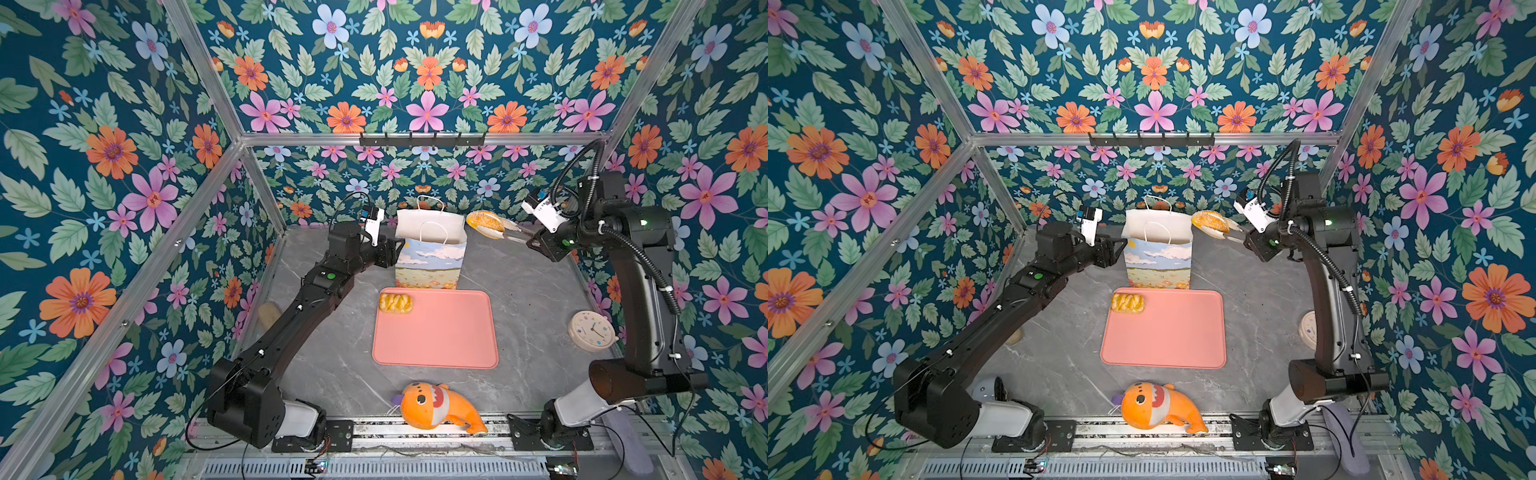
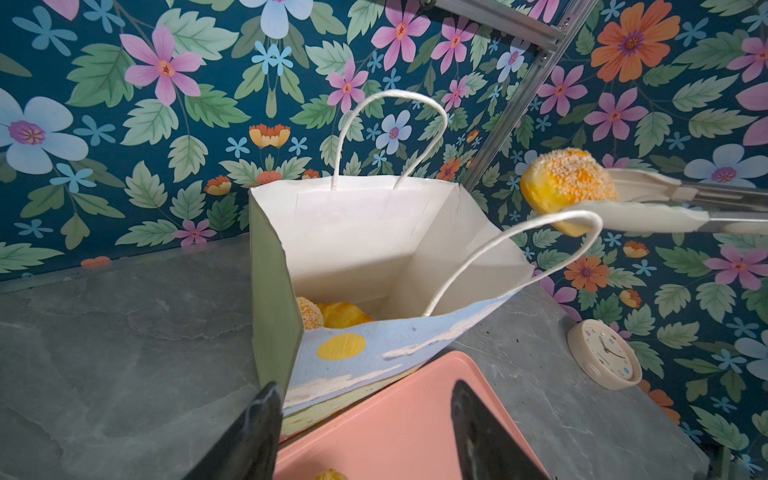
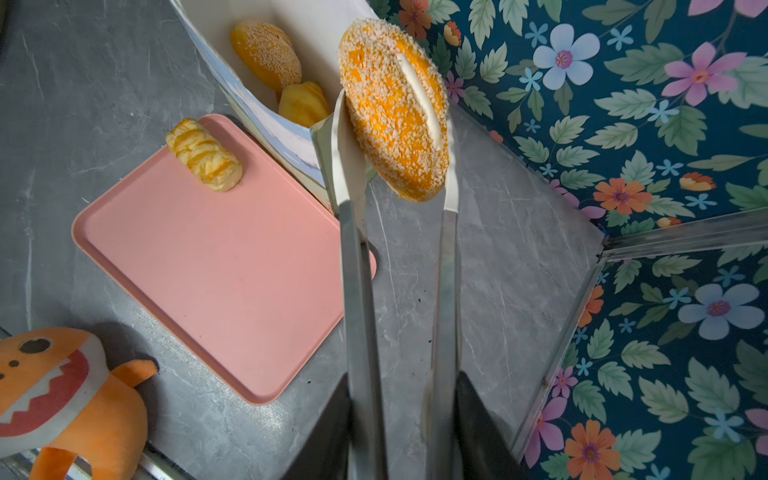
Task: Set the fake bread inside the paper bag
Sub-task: 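Lift the sugar-coated bun with the tongs and carry it over the paper bag, then open the tongs with the right gripper to drop the bun into the bag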
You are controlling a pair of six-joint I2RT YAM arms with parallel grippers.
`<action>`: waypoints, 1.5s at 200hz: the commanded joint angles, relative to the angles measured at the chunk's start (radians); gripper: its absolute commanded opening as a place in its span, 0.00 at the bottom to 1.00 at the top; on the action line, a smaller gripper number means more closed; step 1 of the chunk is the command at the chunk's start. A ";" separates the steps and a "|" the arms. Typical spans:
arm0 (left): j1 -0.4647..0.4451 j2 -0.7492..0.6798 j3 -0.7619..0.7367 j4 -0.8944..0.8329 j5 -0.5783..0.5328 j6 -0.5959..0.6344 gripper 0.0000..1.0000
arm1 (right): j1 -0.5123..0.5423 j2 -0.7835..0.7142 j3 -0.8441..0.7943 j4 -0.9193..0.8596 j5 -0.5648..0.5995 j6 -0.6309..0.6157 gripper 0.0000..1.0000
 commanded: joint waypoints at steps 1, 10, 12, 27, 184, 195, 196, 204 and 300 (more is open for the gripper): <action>0.000 -0.001 0.014 -0.016 -0.020 0.002 0.65 | 0.002 0.037 0.092 -0.026 -0.058 -0.030 0.33; 0.000 0.003 0.019 -0.021 -0.021 -0.001 0.65 | 0.007 0.089 0.130 -0.035 -0.075 -0.035 0.33; 0.000 0.004 0.020 -0.021 -0.020 -0.001 0.66 | 0.008 0.093 0.139 -0.036 -0.076 -0.035 0.33; 0.000 0.005 0.024 -0.023 -0.020 -0.004 0.65 | 0.030 0.120 0.183 -0.043 -0.099 -0.055 0.32; 0.000 -0.031 0.007 -0.052 -0.007 -0.005 0.66 | 0.170 0.267 0.221 0.032 -0.128 -0.139 0.29; 0.000 -0.033 0.006 -0.045 0.008 -0.011 0.66 | 0.174 0.278 0.221 0.029 -0.115 -0.140 0.29; 0.000 -0.034 0.006 -0.045 0.008 -0.011 0.66 | 0.173 0.279 0.220 0.029 -0.115 -0.139 0.29; 0.000 -0.035 0.005 -0.044 0.008 -0.011 0.66 | 0.176 0.285 0.223 0.024 -0.112 -0.138 0.29; 0.000 -0.061 -0.023 -0.025 0.023 -0.017 0.66 | 0.186 0.334 0.221 0.049 -0.089 -0.128 0.30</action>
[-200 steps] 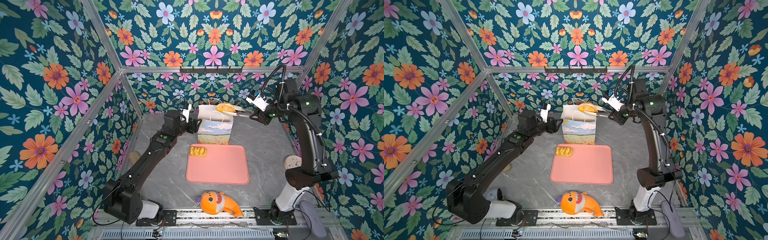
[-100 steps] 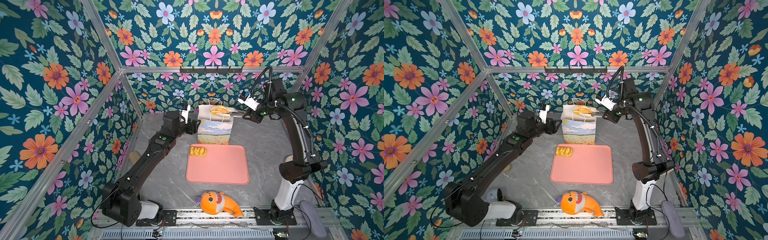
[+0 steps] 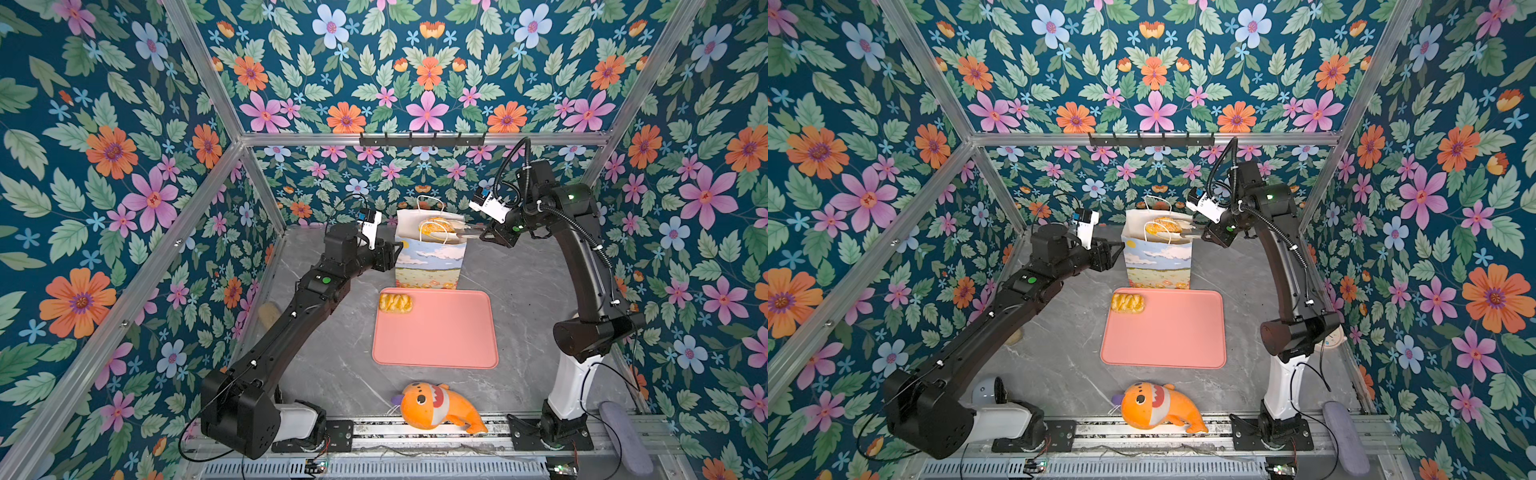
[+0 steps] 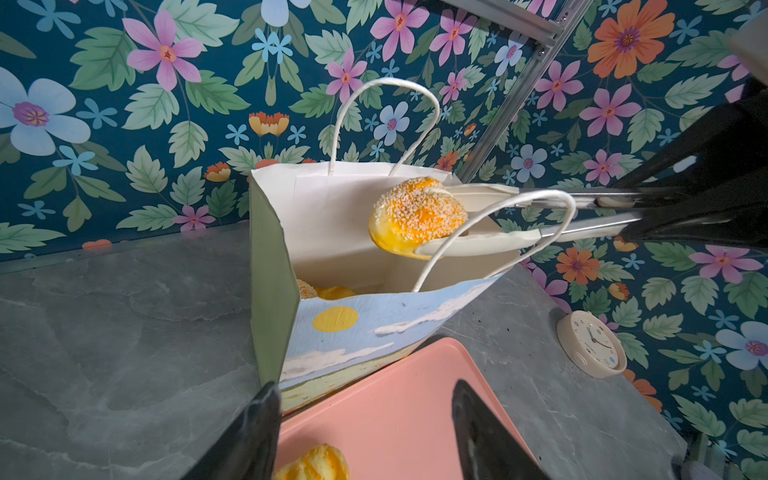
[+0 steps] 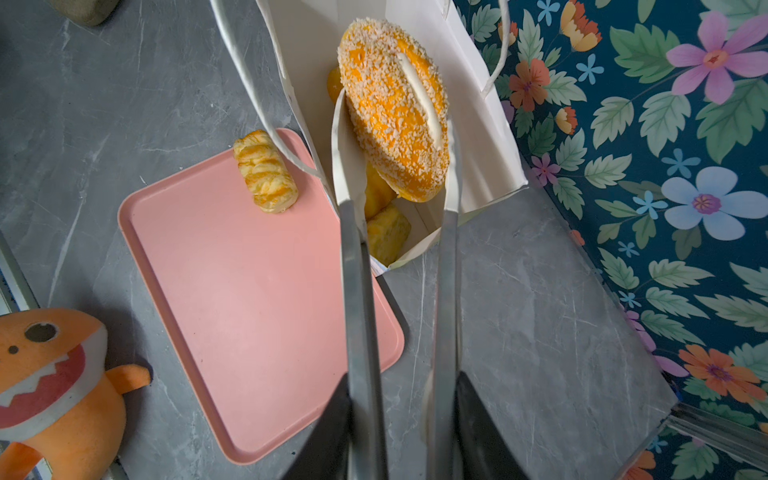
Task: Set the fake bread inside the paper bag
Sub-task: 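Open the tongs with the right gripper to drop the bun into the bag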
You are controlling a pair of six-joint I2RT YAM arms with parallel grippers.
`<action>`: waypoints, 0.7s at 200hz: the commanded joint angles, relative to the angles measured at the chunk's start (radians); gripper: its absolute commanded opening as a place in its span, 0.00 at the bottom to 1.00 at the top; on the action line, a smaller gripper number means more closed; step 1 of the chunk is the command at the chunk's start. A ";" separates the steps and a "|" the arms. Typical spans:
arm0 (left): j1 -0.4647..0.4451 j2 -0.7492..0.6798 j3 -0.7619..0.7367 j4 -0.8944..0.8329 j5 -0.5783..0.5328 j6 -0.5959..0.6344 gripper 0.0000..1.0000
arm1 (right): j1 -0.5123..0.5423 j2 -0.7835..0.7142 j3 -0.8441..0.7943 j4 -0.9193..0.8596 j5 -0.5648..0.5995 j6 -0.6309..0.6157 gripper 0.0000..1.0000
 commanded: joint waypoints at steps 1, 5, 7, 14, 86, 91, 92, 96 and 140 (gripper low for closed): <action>0.000 -0.005 -0.002 0.030 0.016 -0.005 0.66 | 0.005 0.011 0.002 0.037 0.001 -0.008 0.30; 0.000 -0.005 -0.002 0.029 0.015 -0.007 0.66 | 0.005 0.013 0.003 0.037 0.004 -0.007 0.31; 0.000 -0.006 -0.002 0.029 0.015 -0.006 0.66 | 0.005 0.015 0.003 0.037 0.005 -0.007 0.31; 0.000 -0.007 -0.003 0.030 0.011 -0.005 0.66 | 0.006 0.018 0.002 0.037 0.009 -0.005 0.32; 0.001 0.010 -0.007 0.040 -0.018 -0.008 0.67 | 0.021 0.035 0.048 0.009 0.050 0.000 0.44; 0.001 0.015 -0.004 0.040 -0.020 -0.011 0.67 | 0.021 0.031 0.043 0.011 0.053 0.000 0.44; 0.001 0.017 -0.004 0.040 -0.019 -0.011 0.67 | 0.021 0.030 0.042 0.012 0.053 0.000 0.44; 0.001 0.024 0.000 0.040 -0.017 -0.013 0.67 | 0.021 0.025 0.038 0.014 0.055 0.000 0.44; 0.001 0.045 0.022 0.043 0.008 -0.020 0.66 | 0.021 -0.027 0.031 0.023 0.061 0.025 0.47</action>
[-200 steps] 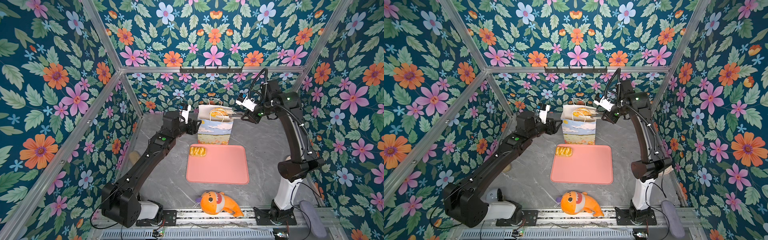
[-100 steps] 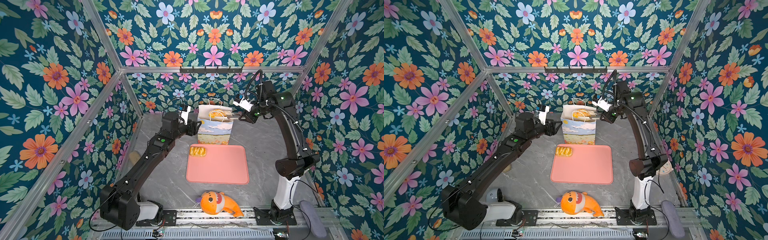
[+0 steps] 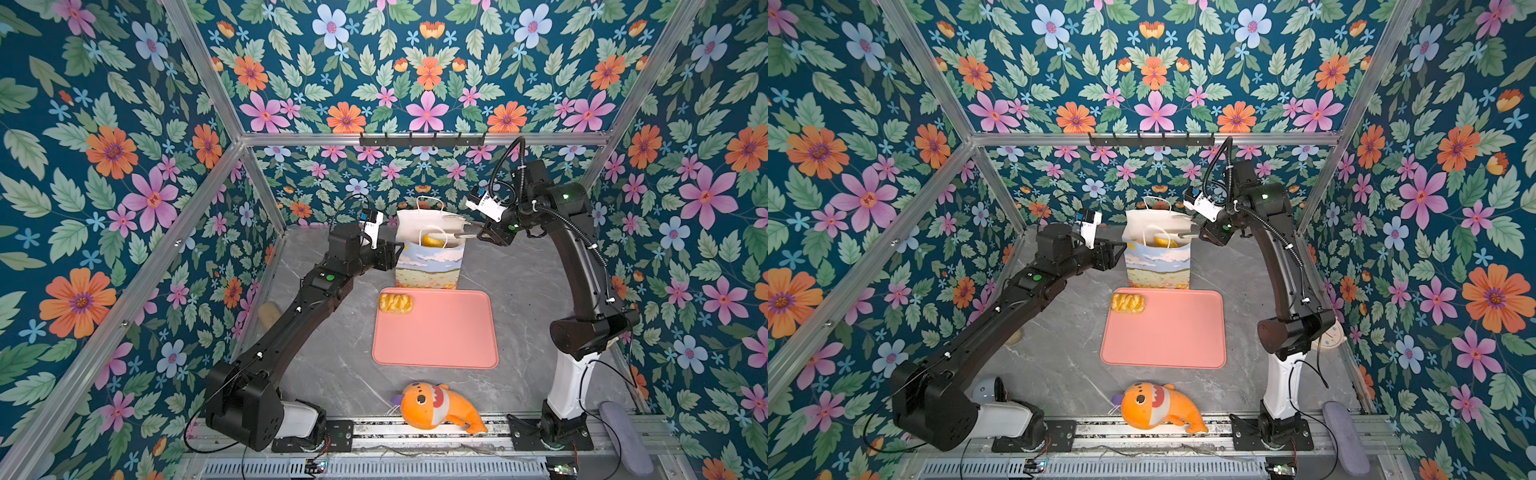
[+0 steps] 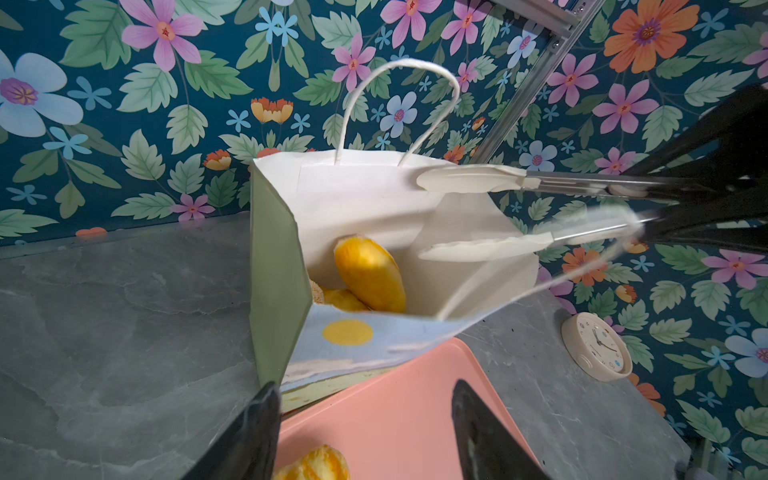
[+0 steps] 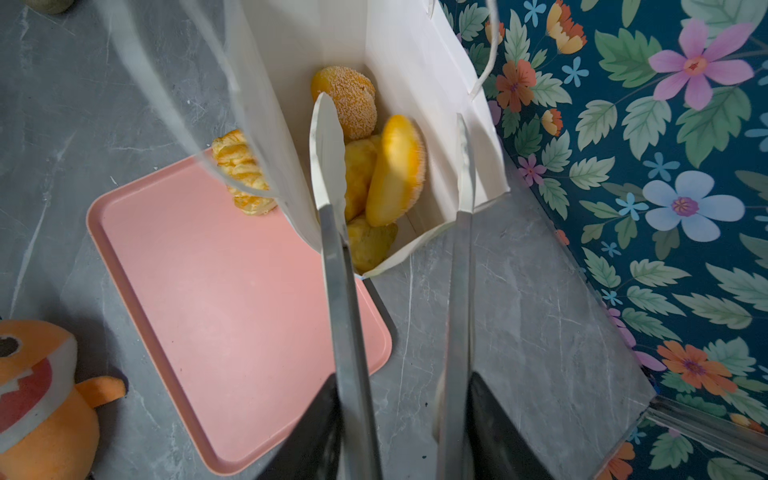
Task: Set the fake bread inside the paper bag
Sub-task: 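Open the tongs with the right gripper to drop the bun into the bag, then carry the empty tongs with the right gripper back toward the striped bun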
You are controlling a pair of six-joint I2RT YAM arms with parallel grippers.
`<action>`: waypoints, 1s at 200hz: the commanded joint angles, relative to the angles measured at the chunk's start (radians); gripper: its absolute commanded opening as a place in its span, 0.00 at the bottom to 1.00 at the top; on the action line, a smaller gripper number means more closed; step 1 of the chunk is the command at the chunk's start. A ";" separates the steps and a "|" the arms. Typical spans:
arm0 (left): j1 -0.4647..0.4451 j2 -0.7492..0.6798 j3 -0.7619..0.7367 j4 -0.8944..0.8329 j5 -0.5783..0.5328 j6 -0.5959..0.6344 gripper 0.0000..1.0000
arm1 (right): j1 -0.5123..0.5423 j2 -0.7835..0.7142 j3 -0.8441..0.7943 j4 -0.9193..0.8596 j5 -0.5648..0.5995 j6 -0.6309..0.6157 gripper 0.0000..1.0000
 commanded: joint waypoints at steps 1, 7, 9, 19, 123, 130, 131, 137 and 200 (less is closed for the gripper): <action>0.000 -0.002 0.010 0.027 0.013 0.000 0.66 | 0.001 -0.033 0.000 0.015 0.009 0.017 0.47; 0.001 -0.003 0.010 0.026 0.011 0.002 0.66 | 0.001 -0.043 -0.004 0.017 0.023 0.021 0.47; 0.001 -0.003 0.009 0.026 0.010 0.003 0.66 | 0.001 -0.046 -0.006 0.018 0.029 0.022 0.47; 0.001 -0.010 0.008 0.026 0.004 0.004 0.66 | 0.001 -0.067 -0.024 0.020 0.053 0.023 0.47; 0.018 -0.092 -0.041 -0.010 -0.077 0.041 0.67 | -0.036 -0.541 -0.452 0.094 -0.001 0.128 0.45; 0.019 -0.103 -0.048 -0.007 -0.080 0.041 0.67 | -0.036 -0.569 -0.484 0.094 -0.010 0.131 0.44; 0.019 -0.104 -0.050 -0.006 -0.078 0.041 0.67 | -0.036 -0.573 -0.488 0.095 -0.013 0.131 0.44; 0.019 -0.115 -0.060 0.000 -0.077 0.044 0.67 | -0.037 -0.598 -0.520 0.100 -0.022 0.131 0.44; 0.020 -0.172 -0.164 0.027 -0.181 0.037 0.70 | 0.179 -0.716 -0.745 0.091 -0.022 0.151 0.45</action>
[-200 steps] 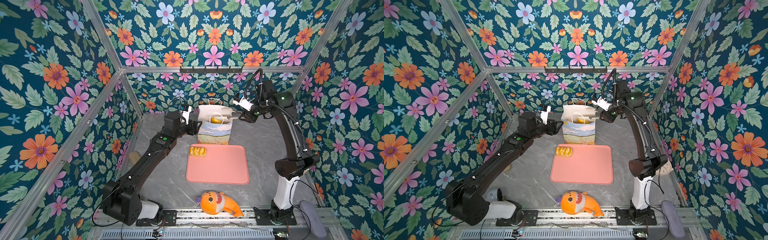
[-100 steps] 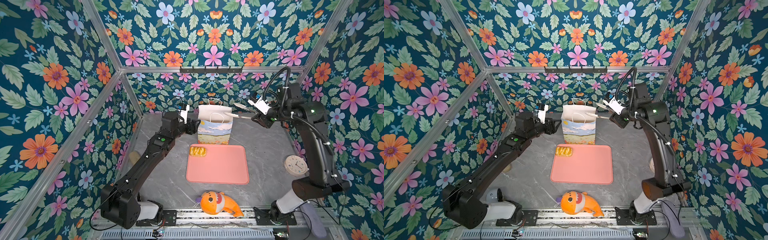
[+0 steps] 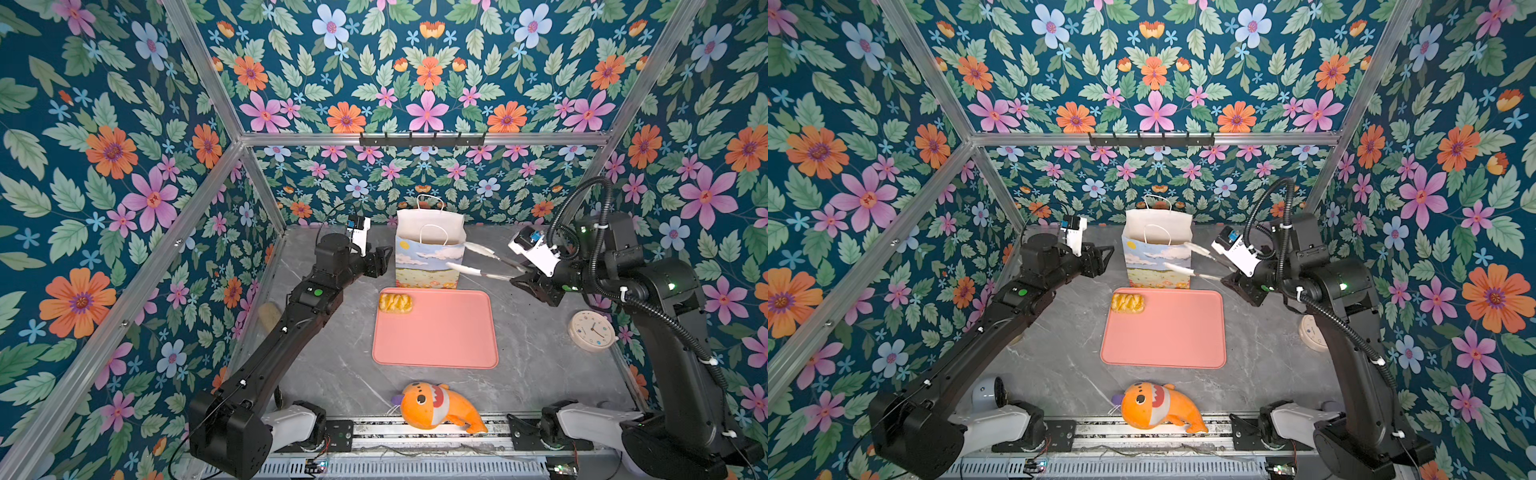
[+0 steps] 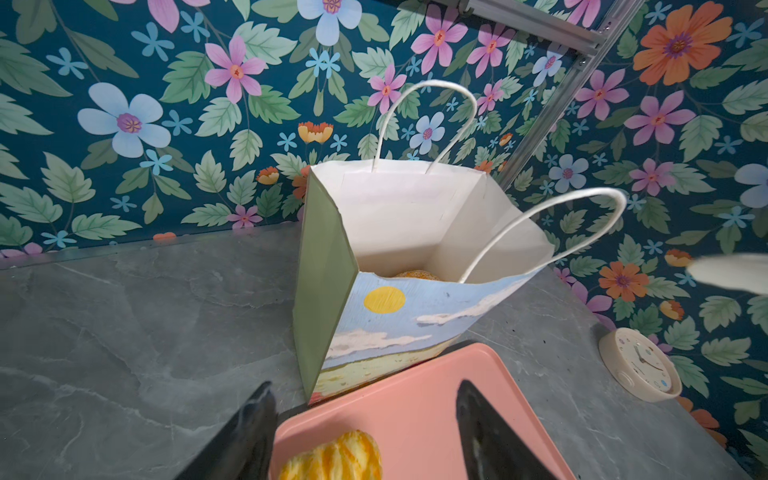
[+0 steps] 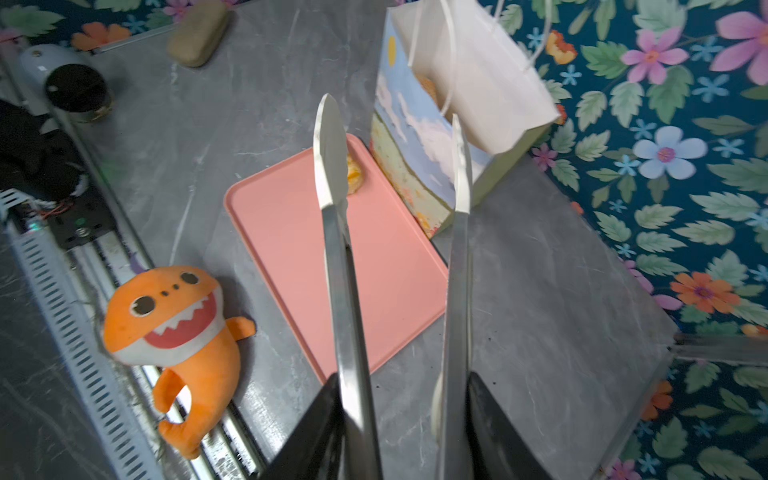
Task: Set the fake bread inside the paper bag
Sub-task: 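Carry the empty tongs with the right gripper back toward the striped bun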
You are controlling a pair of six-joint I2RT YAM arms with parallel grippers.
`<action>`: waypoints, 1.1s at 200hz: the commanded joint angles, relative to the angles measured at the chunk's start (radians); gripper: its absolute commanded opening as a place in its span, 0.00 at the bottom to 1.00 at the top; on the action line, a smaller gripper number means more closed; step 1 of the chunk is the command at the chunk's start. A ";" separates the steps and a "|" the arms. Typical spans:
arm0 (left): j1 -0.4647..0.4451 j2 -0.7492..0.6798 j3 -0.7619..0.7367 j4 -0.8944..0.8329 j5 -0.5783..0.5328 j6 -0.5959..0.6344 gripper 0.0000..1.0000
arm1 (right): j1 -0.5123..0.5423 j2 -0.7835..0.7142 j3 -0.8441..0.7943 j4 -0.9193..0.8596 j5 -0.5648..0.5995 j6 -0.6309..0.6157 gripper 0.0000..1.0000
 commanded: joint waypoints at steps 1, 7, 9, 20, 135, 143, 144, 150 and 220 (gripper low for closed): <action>0.003 -0.018 -0.040 0.031 -0.065 0.000 0.70 | 0.102 -0.002 -0.070 0.020 0.043 0.020 0.44; 0.003 -0.024 -0.057 0.042 -0.074 -0.005 0.71 | 0.135 0.000 -0.094 0.038 0.074 0.030 0.44; 0.004 -0.026 -0.062 0.045 -0.076 -0.007 0.71 | 0.145 0.000 -0.101 0.045 0.079 0.033 0.44; 0.006 -0.033 -0.089 0.057 -0.098 -0.022 0.71 | 0.189 0.000 -0.146 0.086 0.093 0.047 0.44; 0.069 -0.103 -0.270 0.052 -0.162 -0.117 0.76 | 0.404 0.220 -0.418 0.491 0.301 0.051 0.43; 0.075 -0.109 -0.279 0.054 -0.160 -0.118 0.76 | 0.405 0.224 -0.437 0.522 0.313 0.051 0.43; 0.075 -0.110 -0.280 0.054 -0.159 -0.119 0.76 | 0.405 0.225 -0.438 0.526 0.314 0.051 0.43; 0.079 -0.111 -0.284 0.054 -0.156 -0.119 0.76 | 0.405 0.229 -0.447 0.543 0.315 0.048 0.43; 0.092 -0.094 -0.303 0.071 -0.101 -0.119 0.76 | 0.406 0.341 -0.455 0.620 0.318 0.008 0.45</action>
